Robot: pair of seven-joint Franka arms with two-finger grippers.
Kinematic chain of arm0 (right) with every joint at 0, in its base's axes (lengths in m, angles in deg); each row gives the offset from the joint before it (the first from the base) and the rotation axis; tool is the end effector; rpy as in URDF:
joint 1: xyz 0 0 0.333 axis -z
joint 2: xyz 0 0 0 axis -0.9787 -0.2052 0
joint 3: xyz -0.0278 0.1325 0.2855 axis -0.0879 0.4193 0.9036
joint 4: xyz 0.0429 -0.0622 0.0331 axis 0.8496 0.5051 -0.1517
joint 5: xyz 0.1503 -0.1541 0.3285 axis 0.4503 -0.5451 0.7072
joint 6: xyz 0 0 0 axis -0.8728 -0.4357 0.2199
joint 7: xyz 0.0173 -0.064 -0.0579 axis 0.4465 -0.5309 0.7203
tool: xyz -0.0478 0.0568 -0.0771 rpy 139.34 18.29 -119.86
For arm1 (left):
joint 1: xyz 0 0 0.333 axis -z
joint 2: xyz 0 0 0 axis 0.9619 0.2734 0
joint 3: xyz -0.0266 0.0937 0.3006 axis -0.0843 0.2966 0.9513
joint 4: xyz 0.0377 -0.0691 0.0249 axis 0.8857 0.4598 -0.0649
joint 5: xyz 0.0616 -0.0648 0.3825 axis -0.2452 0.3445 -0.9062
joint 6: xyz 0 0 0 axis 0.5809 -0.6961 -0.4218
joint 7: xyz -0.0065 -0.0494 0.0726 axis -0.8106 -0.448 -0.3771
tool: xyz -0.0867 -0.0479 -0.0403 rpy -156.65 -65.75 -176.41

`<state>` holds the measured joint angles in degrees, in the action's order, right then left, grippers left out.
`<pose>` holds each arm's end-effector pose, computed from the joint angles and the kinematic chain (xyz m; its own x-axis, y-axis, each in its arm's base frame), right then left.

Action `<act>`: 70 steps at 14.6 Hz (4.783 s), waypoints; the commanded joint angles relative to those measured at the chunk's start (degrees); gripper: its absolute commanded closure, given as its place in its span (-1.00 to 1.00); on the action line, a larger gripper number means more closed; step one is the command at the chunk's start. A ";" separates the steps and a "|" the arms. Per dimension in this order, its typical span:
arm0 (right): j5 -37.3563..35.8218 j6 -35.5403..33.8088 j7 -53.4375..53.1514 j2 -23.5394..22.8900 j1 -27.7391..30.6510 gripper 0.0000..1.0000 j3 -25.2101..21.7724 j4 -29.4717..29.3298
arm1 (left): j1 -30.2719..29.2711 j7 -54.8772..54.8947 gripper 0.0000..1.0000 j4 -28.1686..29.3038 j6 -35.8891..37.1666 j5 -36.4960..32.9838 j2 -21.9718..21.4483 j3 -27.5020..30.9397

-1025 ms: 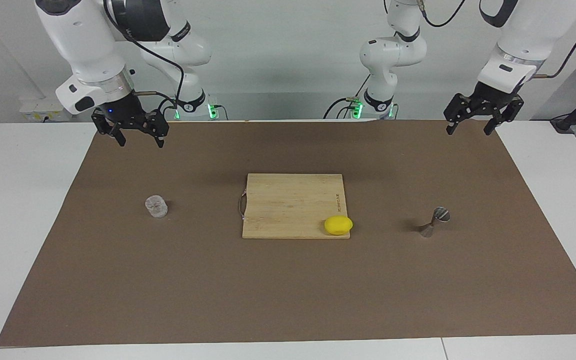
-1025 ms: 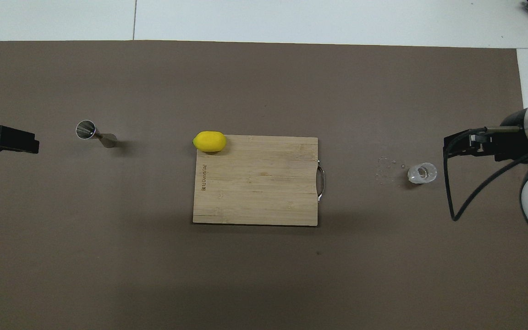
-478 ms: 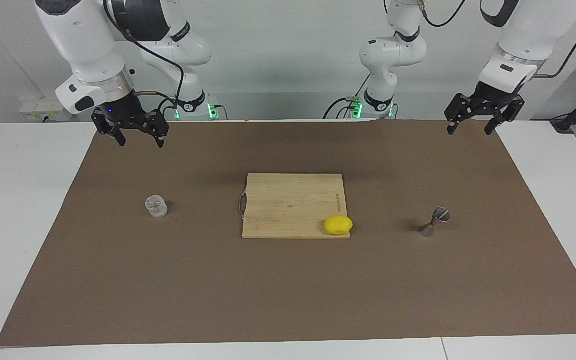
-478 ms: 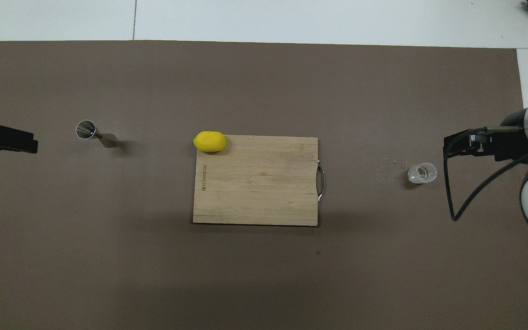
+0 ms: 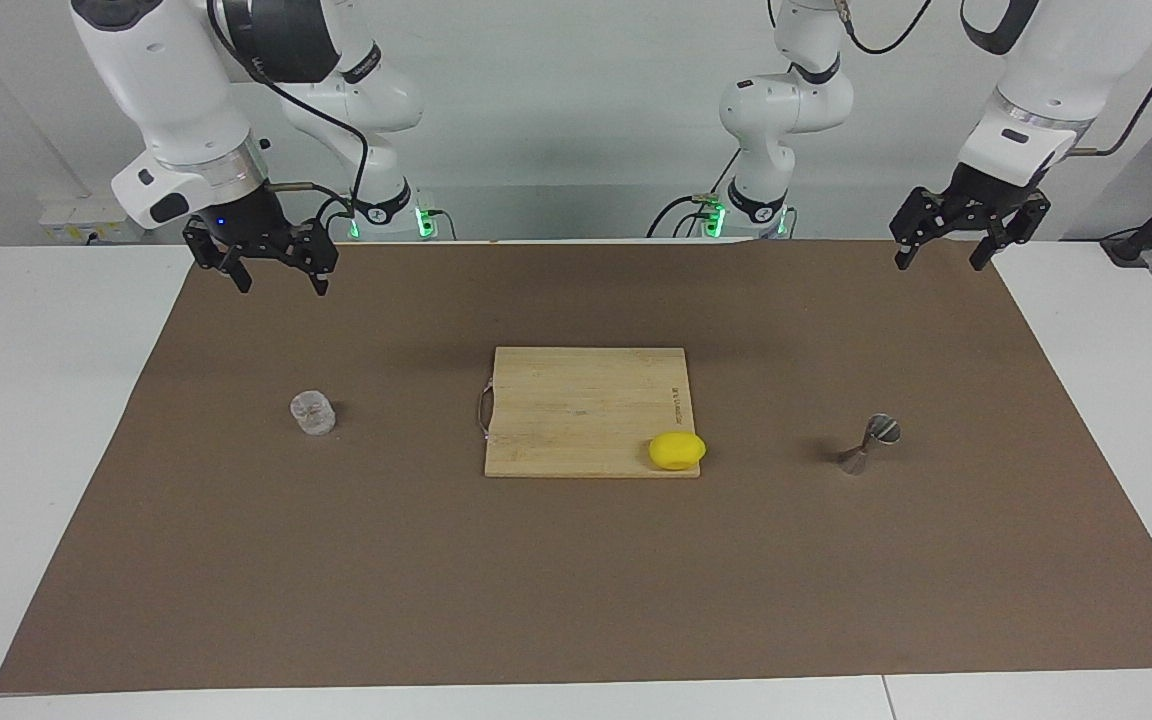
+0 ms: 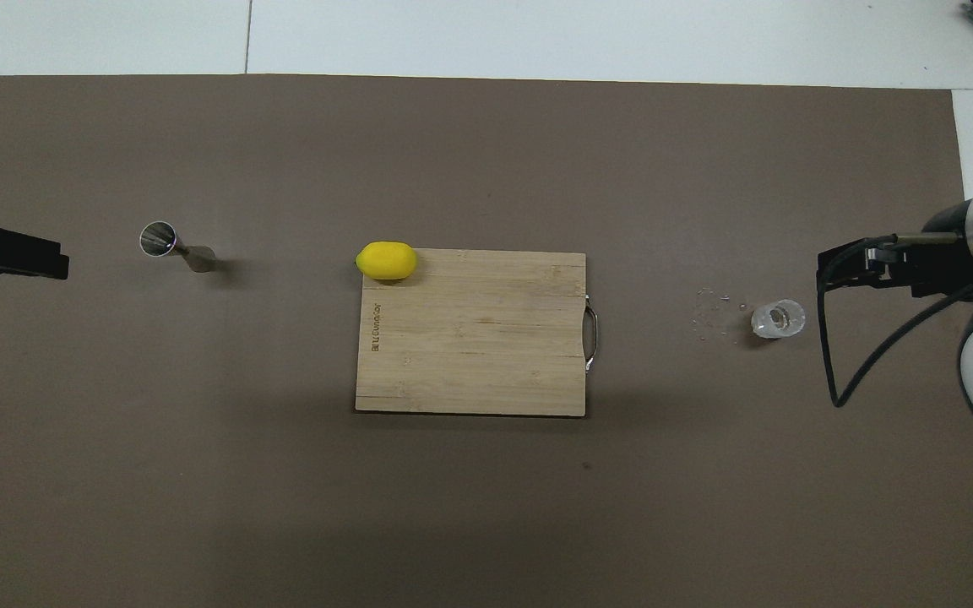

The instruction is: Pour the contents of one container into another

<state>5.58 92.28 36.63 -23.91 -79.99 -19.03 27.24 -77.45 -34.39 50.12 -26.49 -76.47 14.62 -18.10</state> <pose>0.5491 0.0339 0.5985 0.9970 -0.0774 -0.0100 -0.0773 -0.9970 0.0049 0.5426 -0.0281 0.6420 0.9922 -0.0946 0.0811 -0.0951 -0.9955 0.0024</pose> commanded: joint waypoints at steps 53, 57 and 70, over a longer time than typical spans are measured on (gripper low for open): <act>-0.37 -0.34 1.39 1.35 0.60 -1.00 0.13 1.39 | -13.91 42.23 -1.00 9.32 -10.29 30.13 11.07 0.59; -0.37 -0.34 1.39 1.35 0.60 -1.00 0.13 1.39 | -16.46 44.89 -1.00 3.97 -7.22 33.72 17.74 0.41; -0.37 -0.42 1.39 1.35 0.60 -1.00 0.05 1.39 | -20.95 74.77 -1.00 0.96 0.35 45.60 26.81 0.41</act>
<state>5.58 92.28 36.63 -23.90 -79.98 -19.04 27.27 -97.34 36.94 52.80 -28.16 -32.86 39.23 -17.23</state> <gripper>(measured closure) 0.000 0.000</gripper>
